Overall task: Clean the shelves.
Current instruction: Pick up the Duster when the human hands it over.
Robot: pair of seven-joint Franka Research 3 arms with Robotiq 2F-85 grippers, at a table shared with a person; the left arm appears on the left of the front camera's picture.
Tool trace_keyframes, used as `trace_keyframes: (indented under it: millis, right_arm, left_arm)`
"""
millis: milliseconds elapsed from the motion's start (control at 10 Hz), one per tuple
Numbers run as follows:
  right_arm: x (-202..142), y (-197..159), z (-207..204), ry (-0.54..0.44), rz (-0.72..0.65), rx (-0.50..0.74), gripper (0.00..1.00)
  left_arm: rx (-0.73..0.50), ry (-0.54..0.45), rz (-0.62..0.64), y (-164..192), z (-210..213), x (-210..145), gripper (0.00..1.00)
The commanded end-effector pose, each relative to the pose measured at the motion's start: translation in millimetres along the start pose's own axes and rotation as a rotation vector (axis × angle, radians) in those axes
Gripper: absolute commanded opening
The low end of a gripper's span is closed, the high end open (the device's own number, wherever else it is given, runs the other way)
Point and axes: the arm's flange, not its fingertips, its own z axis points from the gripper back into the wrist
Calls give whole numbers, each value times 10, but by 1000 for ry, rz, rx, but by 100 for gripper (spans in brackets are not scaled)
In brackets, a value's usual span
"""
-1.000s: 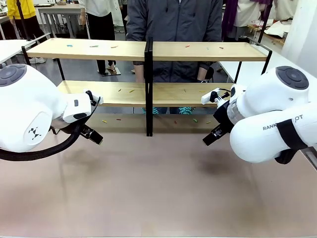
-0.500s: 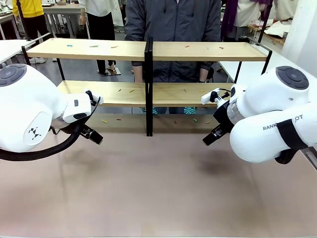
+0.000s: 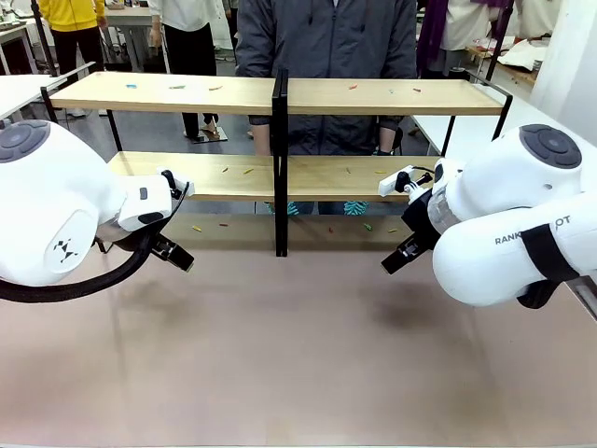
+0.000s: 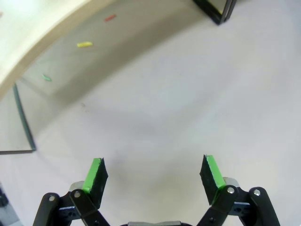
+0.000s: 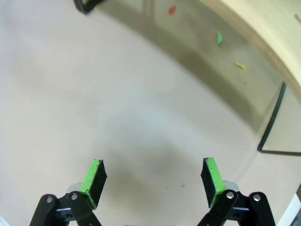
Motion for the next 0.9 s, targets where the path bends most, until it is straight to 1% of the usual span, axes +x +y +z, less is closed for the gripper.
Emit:
trace_keyframes:
  millis: [0,100,200,300,400,500,600,700,800]
  right_arm:
    - [2,64,783,-80,54,53,100]
    - [-8,81,1343,-160,54,50,100]
    - [-51,166,1742,-229,71,37,100]
    - [-117,282,2012,-266,85,-32,100]
    - [-198,389,2165,-304,107,-80,100]
    - [-273,432,2260,-342,94,-126,100]
    - [-325,396,2320,-400,58,-148,100]
    - [-374,368,2359,-430,44,-135,100]
    - [-395,366,2385,-446,60,-114,100]
  left_arm:
    - [-38,-199,-63,6,920,-285,100]
    - [-23,-338,-79,-68,1572,-447,100]
    - [-2,-392,-81,-170,1970,-588,100]
    - [24,-431,-92,-261,2163,-776,100]
    - [12,-448,-135,-308,2224,-951,100]
    - [8,-442,-156,-330,2224,-1072,100]
    - [1,-431,-170,-324,2204,-1135,100]
    - [-2,-427,-175,-347,2189,-1110,100]
    - [9,-422,-175,-383,2175,-1022,100]
